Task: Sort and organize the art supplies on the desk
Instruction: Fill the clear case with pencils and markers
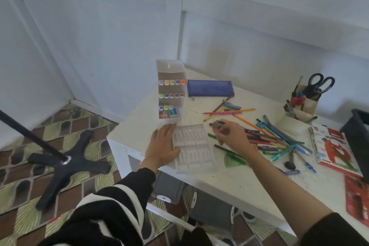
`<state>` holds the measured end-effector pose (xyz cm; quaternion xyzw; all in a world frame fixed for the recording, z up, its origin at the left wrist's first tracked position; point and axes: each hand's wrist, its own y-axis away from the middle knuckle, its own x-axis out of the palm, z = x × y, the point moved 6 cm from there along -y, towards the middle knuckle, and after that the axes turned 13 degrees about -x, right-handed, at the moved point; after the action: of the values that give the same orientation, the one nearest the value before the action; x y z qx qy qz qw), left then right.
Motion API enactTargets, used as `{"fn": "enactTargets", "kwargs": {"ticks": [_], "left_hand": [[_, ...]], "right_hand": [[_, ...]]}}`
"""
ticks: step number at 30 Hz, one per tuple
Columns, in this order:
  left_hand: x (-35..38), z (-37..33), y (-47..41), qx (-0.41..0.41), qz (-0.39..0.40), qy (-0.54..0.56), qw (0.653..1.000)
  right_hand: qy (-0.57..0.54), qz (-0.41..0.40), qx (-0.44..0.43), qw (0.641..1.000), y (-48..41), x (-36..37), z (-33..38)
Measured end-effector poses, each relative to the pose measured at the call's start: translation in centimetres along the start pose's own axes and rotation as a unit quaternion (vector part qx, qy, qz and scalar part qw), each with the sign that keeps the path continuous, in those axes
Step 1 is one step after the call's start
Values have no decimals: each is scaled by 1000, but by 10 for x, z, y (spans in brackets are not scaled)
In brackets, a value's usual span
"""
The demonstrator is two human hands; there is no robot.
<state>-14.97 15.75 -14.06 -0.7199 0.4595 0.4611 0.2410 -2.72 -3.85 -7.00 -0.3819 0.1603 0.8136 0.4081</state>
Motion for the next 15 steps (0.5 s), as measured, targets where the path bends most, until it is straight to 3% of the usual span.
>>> {"fn": "enactTargets", "kwargs": {"ticks": [3, 8, 15], "left_hand": [[1, 2, 0, 7, 3, 1, 1000], [3, 6, 0, 16, 6, 10, 1000], [-1, 3, 0, 33, -4, 24, 999]], "right_hand": [[-78, 33, 45, 995, -14, 22, 9], [33, 22, 52, 998, -28, 43, 11], [25, 9, 90, 996, -20, 42, 0]]}}
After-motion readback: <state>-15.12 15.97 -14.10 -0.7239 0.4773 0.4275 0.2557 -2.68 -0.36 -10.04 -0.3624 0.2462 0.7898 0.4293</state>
